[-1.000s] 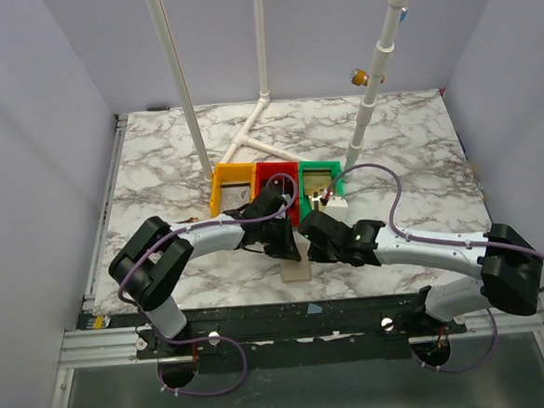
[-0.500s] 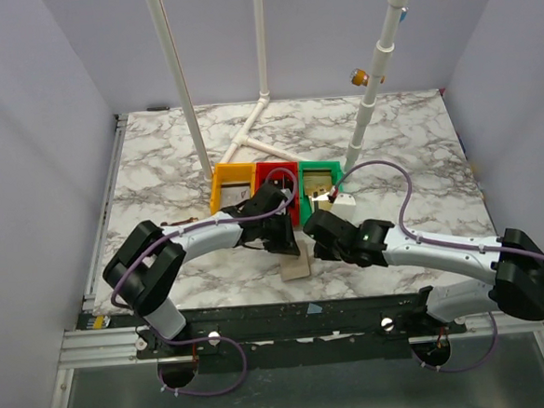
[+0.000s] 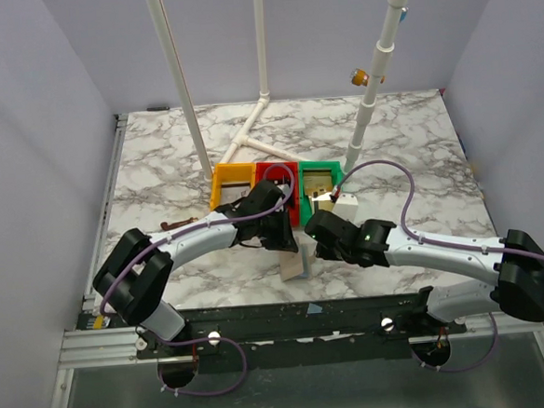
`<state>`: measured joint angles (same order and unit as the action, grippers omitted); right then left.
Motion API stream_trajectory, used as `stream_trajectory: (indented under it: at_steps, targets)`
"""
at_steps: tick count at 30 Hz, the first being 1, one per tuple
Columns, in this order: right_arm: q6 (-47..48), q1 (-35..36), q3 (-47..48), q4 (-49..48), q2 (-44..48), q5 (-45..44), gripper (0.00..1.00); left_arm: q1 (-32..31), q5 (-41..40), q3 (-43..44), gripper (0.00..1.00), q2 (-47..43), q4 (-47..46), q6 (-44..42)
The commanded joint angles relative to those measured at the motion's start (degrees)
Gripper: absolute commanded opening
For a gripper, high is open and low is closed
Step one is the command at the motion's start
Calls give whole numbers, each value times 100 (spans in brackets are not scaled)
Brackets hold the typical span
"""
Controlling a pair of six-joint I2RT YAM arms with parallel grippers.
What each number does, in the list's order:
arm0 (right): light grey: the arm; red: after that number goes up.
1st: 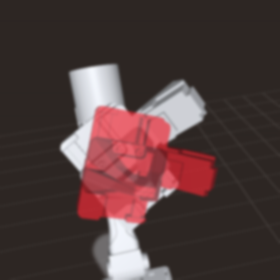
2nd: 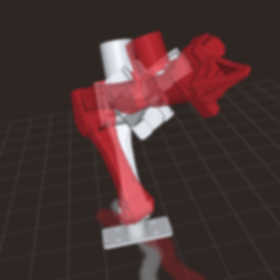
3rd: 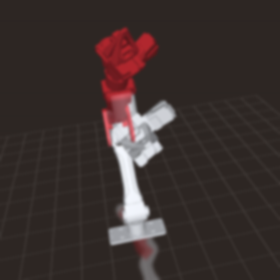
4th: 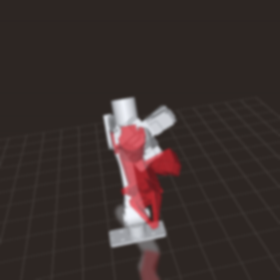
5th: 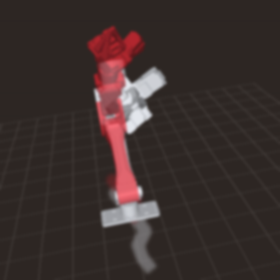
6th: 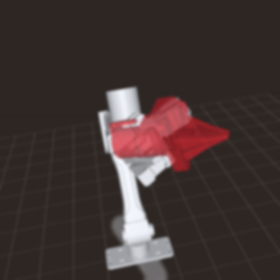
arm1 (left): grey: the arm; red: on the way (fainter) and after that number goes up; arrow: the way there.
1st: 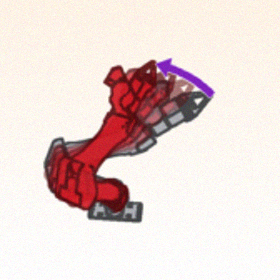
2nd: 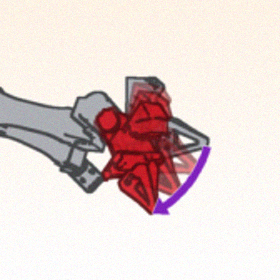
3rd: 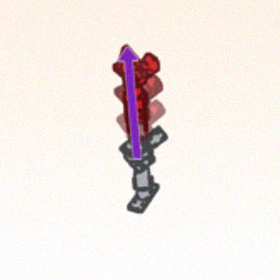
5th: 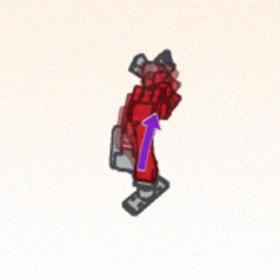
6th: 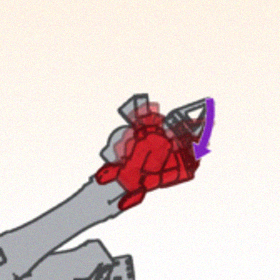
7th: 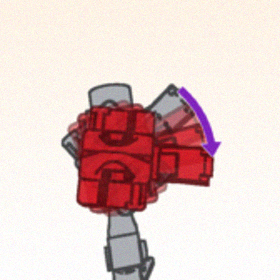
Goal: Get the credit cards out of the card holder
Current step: Close the card holder at the center of the board, then reset both arms
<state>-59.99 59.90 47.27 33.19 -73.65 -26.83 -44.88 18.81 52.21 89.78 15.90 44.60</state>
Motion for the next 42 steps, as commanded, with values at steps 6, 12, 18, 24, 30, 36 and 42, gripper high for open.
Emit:
stream_trajectory:
  at_steps: [6, 12, 18, 24, 30, 36, 42]
  targets:
    - [26, -13, 215, 168, 35, -300, 33, 44, -435, 324, 18, -693, 528, -366]
    - [75, -9, 440, 286, 111, -542, 42, 358, -557, 489, 23, -1352, 883, -606]
    - [172, -13, 696, 378, 346, -854, 78, 844, -845, 558, 39, -2322, 1256, -948]
    - [298, -8, 954, 447, 650, -1272, 100, 1321, -1143, 604, 89, -3240, 1598, -1280]
    - [409, -11, 1079, 404, 1043, -1711, 100, 1559, -1528, 519, 99, -3831, 1817, -1428]
    - [591, -7, 1075, 177, 1453, -2019, 100, 1606, -1748, 250, 99, -4327, 1778, -1384]
    - [664, -12, 1059, 56, 1530, -1995, 100, 1614, -1835, 237, 99, -4390, 1863, -1297]
